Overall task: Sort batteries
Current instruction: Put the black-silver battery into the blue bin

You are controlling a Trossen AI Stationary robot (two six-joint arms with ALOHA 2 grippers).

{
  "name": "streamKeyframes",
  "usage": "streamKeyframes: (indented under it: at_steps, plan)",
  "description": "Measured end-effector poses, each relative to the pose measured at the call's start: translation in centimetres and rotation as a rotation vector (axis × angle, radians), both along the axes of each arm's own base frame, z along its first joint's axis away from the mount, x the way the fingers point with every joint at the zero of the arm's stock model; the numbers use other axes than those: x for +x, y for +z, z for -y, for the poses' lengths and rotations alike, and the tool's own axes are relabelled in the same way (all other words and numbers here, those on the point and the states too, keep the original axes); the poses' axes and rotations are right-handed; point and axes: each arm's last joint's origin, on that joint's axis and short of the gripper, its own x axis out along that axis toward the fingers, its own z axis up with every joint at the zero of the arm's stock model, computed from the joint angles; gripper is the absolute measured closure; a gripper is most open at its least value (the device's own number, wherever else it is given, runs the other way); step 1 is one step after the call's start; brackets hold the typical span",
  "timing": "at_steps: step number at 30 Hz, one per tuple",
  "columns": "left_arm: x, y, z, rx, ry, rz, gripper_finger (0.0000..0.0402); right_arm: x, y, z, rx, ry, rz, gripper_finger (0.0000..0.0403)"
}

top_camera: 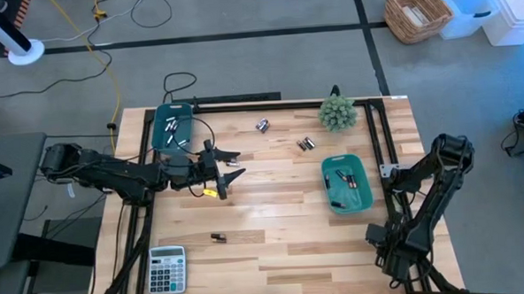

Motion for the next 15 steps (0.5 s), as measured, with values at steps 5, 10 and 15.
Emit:
streamKeyframes:
  at_steps: [5,10,15]
  plan:
    - [0.0,0.0,0.0,-0.008,0.0,0.002,0.0148,0.03,-0.12,-0.09,0.006,-0.005,0.0,0.0163]
    - [0.0,-0.03,0.0,-0.007,-0.001,0.001,0.0148,0.13,-0.18,-0.34,0.035,-0.007,0.012,0.0172]
    - [0.0,-0.03,0.0,-0.004,-0.001,0.0,0.0148,0.4,-0.27,-0.52,0.059,-0.016,0.024,0.0188]
